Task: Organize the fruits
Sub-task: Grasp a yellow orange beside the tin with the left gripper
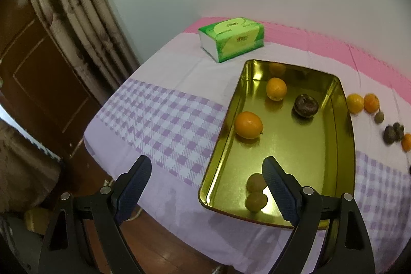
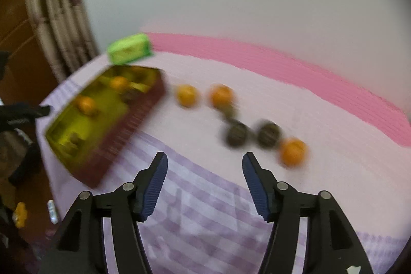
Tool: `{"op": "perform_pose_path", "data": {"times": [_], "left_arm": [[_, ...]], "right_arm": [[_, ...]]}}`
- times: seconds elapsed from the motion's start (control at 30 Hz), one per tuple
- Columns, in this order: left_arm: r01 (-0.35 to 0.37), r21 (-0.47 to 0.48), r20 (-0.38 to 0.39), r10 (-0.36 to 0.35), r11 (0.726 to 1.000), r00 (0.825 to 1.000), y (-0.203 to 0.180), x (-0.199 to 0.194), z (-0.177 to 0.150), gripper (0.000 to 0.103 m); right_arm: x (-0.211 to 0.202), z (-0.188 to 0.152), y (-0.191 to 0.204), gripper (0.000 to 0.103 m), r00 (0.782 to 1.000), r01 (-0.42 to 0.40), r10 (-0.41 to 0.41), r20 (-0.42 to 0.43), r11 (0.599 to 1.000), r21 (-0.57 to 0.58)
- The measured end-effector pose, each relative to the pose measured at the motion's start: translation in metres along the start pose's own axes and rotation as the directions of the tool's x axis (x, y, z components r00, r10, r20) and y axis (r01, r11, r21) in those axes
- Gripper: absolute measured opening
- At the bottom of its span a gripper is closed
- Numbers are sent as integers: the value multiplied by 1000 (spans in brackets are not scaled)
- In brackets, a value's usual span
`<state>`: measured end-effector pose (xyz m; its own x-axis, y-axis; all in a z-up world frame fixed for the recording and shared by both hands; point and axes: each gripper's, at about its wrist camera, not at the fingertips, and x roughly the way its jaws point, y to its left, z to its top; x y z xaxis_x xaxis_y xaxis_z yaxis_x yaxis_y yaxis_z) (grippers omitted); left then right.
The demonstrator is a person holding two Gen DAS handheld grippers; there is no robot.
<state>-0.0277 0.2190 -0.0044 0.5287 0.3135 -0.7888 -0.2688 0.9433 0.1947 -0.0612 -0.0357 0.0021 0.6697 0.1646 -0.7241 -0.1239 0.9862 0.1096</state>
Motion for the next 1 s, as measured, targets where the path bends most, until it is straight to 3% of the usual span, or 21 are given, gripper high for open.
{"op": "perform_pose_path", "data": {"times": [0.1, 0.2, 0.33, 0.5, 0.7, 0.77, 0.87, 1.0], "left_arm": [[18, 58, 30, -19, 998, 999, -13, -8, -3, 88], [18, 146, 118, -35, 989, 992, -31, -27, -5, 88], [84, 277, 181, -138, 957, 974, -56, -49, -1, 88], [211, 461, 157, -313, 862, 937, -101, -62, 16, 88], [358, 620, 73, -505, 699, 860, -163, -55, 56, 88], [365, 667, 31, -514, 650, 857, -188, -39, 69, 88], [361, 712, -33, -485, 602, 874, -218, -7, 82, 83], [421, 702, -142, -466, 575, 873, -237, 35, 97, 80]], "right_arm": [[2, -19, -38, 60, 996, 83, -82, -32, 996, 42], [3, -37, -76, 62, 990, 134, -129, -53, 986, 100], [5, -51, -113, 64, 982, 185, -176, -69, 970, 158], [4, -67, -146, 65, 979, 203, -191, -72, 948, 245], [4, -76, -159, 75, 983, 183, -175, -53, 937, 298], [8, -75, -160, 79, 984, 178, -170, -52, 937, 299], [12, -70, -155, 88, 985, 172, -161, -61, 944, 282], [12, -69, -157, 91, 988, 152, -143, -53, 945, 291]]}}
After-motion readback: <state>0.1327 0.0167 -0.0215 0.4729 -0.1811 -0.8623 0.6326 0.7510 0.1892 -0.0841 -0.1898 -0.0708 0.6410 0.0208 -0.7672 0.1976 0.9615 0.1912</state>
